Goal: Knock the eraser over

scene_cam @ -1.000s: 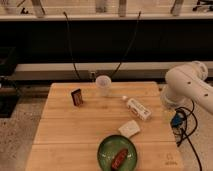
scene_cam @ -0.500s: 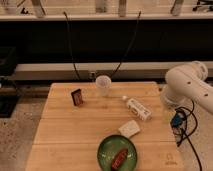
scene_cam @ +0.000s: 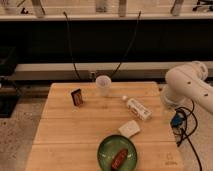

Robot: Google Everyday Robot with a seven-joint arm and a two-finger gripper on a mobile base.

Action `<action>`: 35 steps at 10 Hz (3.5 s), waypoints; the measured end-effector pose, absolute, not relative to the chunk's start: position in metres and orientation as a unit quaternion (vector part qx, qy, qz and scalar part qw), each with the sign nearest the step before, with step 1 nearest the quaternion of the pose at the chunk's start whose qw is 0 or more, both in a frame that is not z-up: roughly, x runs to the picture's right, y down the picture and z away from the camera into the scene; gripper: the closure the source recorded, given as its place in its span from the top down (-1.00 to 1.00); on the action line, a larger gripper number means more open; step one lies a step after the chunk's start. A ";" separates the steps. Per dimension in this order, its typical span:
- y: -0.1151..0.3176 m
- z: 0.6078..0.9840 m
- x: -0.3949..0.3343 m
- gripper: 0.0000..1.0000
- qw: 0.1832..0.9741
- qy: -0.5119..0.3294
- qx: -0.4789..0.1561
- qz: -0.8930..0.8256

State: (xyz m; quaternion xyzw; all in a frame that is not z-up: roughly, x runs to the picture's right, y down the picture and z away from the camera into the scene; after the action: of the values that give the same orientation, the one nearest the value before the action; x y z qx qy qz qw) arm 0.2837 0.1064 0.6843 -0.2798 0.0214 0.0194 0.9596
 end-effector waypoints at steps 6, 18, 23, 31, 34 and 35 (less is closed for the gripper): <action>0.093 0.698 0.227 0.60 0.964 0.025 -0.260 -0.048; 0.085 0.748 0.105 0.60 0.956 0.001 -0.231 -0.182; 0.087 0.770 0.053 0.60 0.948 -0.016 -0.222 -0.227; 0.088 0.786 0.013 0.51 0.943 -0.028 -0.214 -0.254; 0.087 0.792 0.006 -0.09 0.941 -0.032 -0.212 -0.260; 0.087 0.792 0.004 -0.29 0.942 -0.033 -0.211 -0.260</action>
State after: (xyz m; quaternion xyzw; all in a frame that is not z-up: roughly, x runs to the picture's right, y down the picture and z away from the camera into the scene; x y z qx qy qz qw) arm 0.0036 0.0868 0.7922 -0.2113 -0.0333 -0.2600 0.9416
